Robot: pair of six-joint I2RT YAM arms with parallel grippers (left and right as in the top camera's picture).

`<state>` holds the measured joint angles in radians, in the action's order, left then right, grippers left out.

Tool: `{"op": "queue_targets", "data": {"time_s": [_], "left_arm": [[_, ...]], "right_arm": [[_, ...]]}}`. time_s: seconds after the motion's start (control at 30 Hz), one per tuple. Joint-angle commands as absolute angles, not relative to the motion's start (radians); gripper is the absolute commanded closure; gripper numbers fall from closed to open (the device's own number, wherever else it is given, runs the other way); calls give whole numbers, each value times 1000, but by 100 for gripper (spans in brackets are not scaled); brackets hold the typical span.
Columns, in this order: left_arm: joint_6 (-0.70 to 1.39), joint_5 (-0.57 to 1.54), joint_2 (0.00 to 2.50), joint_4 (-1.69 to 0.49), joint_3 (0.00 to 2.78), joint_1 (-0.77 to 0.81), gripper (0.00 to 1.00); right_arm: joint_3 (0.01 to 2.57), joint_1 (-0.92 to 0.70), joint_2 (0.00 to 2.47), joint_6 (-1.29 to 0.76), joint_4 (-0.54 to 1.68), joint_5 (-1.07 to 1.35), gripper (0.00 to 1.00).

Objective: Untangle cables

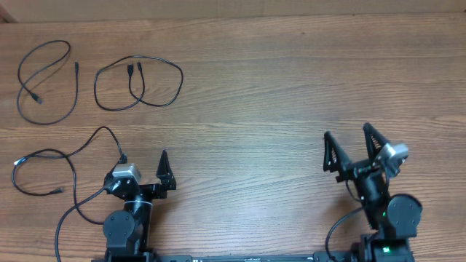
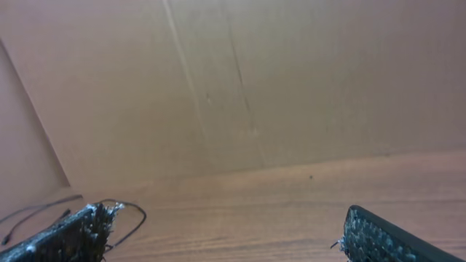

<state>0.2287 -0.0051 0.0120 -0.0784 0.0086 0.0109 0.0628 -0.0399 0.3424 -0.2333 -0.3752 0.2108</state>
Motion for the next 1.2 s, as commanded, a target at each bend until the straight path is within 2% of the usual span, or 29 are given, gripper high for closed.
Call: {"op": "queue_targets", "data": {"time_s": [0.0, 0.27, 0.53, 0.77, 1.17], "left_arm": [[202, -11, 4, -78, 5, 3, 0], [202, -11, 4, -78, 5, 3, 0], [202, -11, 4, -78, 5, 3, 0], [202, -11, 4, -78, 5, 3, 0], [202, -10, 4, -78, 5, 3, 0]], "right_arm": [[9, -38, 278, -205, -369, 205, 0], [8, -38, 165, -84, -315, 204, 0], [8, -38, 1, 59, -69, 204, 0], [8, -35, 3, 76, 72, 159, 0], [8, -30, 2, 76, 74, 129, 0]]}}
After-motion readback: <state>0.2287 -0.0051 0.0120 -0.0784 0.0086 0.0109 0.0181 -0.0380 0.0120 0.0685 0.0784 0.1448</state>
